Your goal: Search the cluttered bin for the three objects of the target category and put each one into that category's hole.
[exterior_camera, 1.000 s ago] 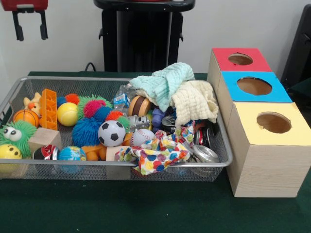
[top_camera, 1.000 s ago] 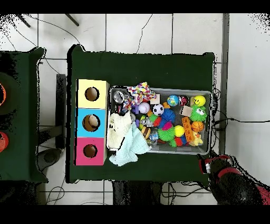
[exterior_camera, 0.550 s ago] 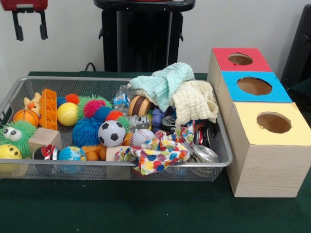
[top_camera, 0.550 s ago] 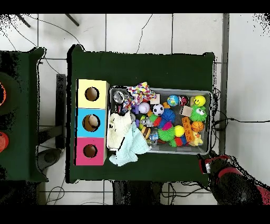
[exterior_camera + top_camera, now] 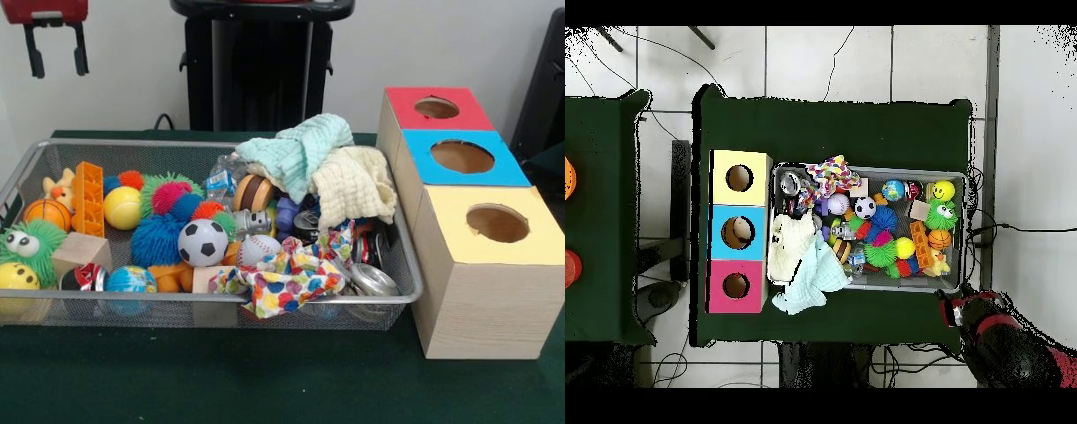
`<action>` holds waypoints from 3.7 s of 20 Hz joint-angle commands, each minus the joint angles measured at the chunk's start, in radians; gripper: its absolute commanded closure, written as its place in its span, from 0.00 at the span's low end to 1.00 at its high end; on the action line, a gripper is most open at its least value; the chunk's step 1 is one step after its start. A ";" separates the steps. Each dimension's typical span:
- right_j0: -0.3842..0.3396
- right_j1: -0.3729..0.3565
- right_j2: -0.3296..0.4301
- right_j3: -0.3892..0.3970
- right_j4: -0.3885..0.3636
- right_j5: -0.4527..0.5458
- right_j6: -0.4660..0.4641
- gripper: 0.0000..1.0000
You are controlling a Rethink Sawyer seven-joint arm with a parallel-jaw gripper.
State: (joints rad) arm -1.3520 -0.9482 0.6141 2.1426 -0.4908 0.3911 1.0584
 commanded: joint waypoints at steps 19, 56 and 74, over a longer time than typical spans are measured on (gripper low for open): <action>0.137 0.266 -0.124 -0.226 -0.175 0.016 0.050 0.00; 0.190 0.517 -0.138 -0.499 -0.282 -0.052 -0.003 0.00; 0.258 0.501 -0.177 -0.497 -0.319 -0.111 0.058 0.00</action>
State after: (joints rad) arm -1.1415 -0.4871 0.4533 1.7323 -0.7225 0.3688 1.0586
